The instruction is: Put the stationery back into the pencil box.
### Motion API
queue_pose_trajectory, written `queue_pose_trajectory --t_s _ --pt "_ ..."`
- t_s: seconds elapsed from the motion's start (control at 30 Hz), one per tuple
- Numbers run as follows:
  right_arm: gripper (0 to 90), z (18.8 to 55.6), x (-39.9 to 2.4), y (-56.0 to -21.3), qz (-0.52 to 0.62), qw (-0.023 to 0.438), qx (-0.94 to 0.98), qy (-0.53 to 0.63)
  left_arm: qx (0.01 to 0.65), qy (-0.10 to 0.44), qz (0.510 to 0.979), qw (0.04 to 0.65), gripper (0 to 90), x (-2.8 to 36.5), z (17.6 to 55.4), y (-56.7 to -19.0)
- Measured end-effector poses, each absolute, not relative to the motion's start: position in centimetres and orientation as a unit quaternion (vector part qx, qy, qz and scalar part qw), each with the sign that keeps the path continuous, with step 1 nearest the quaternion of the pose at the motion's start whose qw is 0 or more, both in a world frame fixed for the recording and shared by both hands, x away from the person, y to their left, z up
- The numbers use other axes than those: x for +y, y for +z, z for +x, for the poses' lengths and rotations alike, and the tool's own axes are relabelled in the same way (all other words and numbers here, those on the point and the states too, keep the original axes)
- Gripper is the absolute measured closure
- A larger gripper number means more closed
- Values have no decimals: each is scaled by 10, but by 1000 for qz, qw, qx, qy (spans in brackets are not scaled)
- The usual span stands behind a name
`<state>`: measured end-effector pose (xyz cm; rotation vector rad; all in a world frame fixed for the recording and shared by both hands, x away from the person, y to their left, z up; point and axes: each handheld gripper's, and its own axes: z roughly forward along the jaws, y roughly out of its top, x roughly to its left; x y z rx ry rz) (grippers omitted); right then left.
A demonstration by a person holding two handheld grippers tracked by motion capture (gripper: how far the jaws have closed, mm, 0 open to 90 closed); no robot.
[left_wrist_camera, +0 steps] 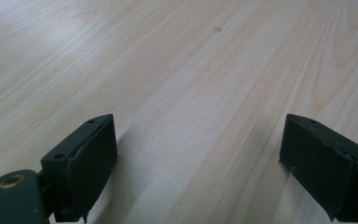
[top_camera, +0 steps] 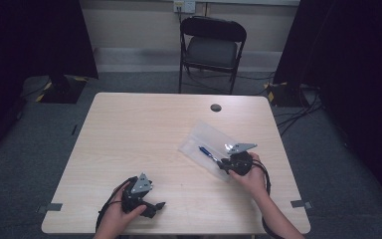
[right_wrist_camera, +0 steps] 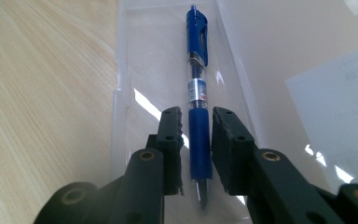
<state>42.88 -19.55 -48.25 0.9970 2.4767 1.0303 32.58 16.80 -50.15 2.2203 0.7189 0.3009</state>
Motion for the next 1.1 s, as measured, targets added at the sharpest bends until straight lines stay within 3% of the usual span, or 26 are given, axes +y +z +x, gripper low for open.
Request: queue_pose_trajectory --t_s 0.67,0.87,1.1 --pt "624 421 -197 -465 340 151 850 374 282 118 871 384 106 168 326 -501" --pt "451 417 -193 -459 351 145 843 381 282 118 871 384 106 168 326 -501" --pt "334 412 -191 -455 344 138 843 391 282 118 871 384 106 168 326 -501"
